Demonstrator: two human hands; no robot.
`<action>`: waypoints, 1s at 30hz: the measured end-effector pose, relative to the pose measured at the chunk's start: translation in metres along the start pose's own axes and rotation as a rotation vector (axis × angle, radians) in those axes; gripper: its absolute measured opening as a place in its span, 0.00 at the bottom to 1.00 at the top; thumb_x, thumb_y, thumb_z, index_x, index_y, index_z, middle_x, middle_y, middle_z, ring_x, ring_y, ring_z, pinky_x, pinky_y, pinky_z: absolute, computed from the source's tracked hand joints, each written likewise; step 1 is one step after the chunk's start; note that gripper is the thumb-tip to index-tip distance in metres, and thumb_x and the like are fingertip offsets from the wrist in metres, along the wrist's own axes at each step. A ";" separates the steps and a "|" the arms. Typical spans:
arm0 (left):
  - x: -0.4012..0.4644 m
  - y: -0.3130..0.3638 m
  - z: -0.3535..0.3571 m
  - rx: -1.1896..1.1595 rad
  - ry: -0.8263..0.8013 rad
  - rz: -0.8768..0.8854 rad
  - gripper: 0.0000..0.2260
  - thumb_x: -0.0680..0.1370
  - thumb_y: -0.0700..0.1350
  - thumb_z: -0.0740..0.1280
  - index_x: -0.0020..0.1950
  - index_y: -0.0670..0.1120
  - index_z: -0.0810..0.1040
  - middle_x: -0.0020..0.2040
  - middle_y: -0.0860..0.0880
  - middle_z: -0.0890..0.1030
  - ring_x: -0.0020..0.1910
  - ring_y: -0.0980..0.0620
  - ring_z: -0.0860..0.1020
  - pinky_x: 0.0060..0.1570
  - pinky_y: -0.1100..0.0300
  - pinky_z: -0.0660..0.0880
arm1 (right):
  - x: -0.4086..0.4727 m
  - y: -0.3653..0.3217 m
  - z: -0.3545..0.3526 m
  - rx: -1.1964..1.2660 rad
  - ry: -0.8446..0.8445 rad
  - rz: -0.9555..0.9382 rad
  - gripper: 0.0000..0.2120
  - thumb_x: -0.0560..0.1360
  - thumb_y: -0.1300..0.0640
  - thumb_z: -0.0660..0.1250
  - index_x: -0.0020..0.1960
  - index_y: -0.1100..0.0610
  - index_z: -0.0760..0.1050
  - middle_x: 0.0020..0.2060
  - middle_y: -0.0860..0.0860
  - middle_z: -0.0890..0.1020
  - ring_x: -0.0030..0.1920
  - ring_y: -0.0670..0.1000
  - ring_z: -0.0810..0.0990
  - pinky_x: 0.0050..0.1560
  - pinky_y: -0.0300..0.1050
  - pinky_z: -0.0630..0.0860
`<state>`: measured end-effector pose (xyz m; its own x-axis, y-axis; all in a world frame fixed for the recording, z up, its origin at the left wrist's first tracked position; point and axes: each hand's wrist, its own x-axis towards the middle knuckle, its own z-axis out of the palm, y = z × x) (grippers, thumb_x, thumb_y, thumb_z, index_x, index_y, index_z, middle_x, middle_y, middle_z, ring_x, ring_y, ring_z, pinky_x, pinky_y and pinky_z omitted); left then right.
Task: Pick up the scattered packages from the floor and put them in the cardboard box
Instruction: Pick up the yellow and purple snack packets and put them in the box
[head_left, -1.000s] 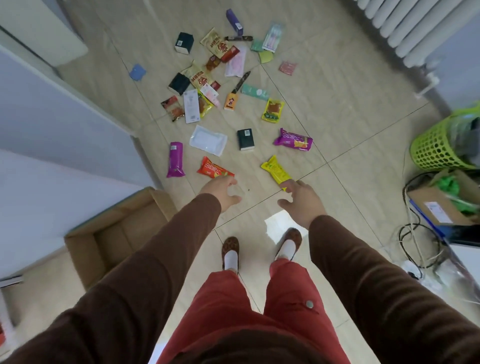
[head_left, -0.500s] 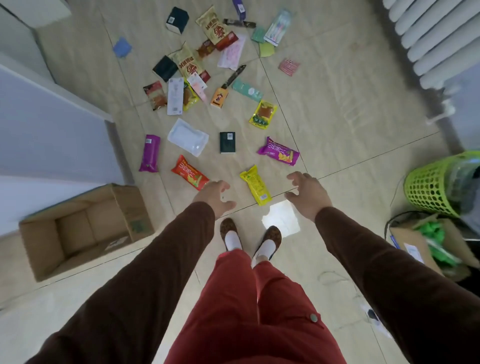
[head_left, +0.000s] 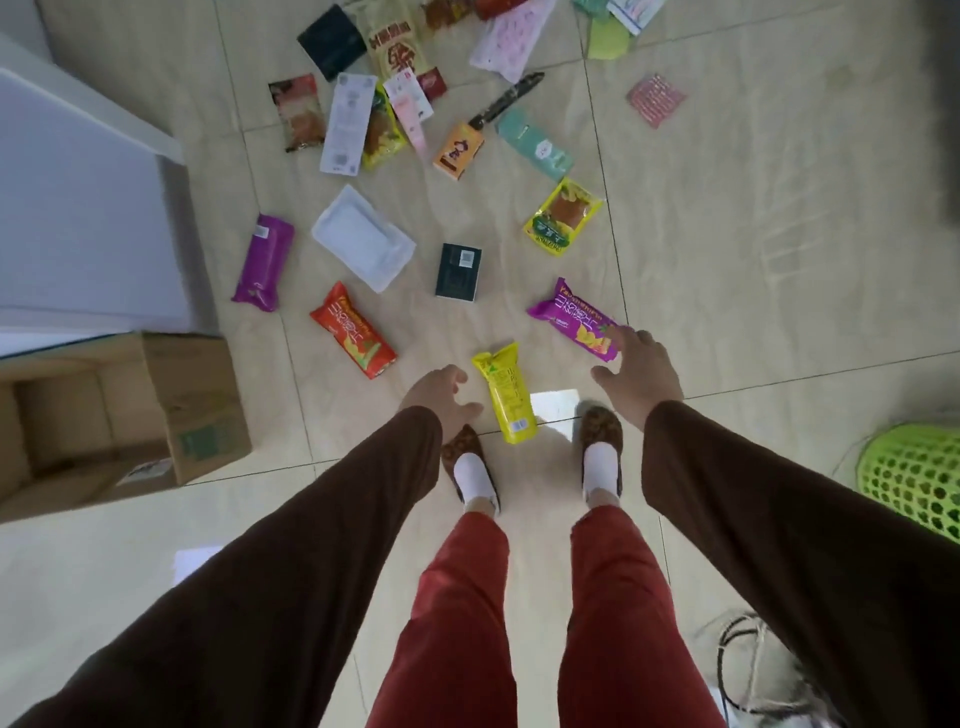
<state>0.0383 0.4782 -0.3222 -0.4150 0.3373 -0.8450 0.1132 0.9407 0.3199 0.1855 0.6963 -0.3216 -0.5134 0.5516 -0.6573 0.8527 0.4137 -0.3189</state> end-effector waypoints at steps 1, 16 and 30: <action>0.013 -0.001 0.007 -0.022 0.002 -0.019 0.25 0.76 0.50 0.72 0.71 0.45 0.71 0.65 0.45 0.77 0.62 0.46 0.77 0.60 0.57 0.70 | 0.016 0.007 0.006 -0.005 -0.003 0.004 0.26 0.76 0.57 0.70 0.73 0.57 0.69 0.66 0.58 0.75 0.66 0.61 0.72 0.64 0.58 0.74; 0.211 -0.050 0.209 -0.254 0.172 -0.425 0.41 0.71 0.57 0.76 0.75 0.40 0.63 0.71 0.41 0.72 0.70 0.41 0.71 0.65 0.51 0.69 | 0.248 0.130 0.133 -0.264 -0.140 -0.103 0.43 0.72 0.45 0.76 0.78 0.55 0.58 0.68 0.59 0.71 0.67 0.62 0.71 0.63 0.62 0.75; 0.280 -0.063 0.262 -0.307 0.234 -0.366 0.37 0.68 0.58 0.76 0.67 0.47 0.61 0.55 0.42 0.79 0.53 0.38 0.80 0.50 0.49 0.77 | 0.303 0.150 0.189 -0.317 -0.039 -0.174 0.45 0.69 0.43 0.77 0.78 0.52 0.58 0.64 0.59 0.74 0.64 0.62 0.73 0.61 0.59 0.73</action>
<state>0.1512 0.5235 -0.6911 -0.5723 -0.0611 -0.8178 -0.3312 0.9295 0.1623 0.1764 0.7885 -0.6974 -0.6390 0.4278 -0.6392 0.6776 0.7064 -0.2045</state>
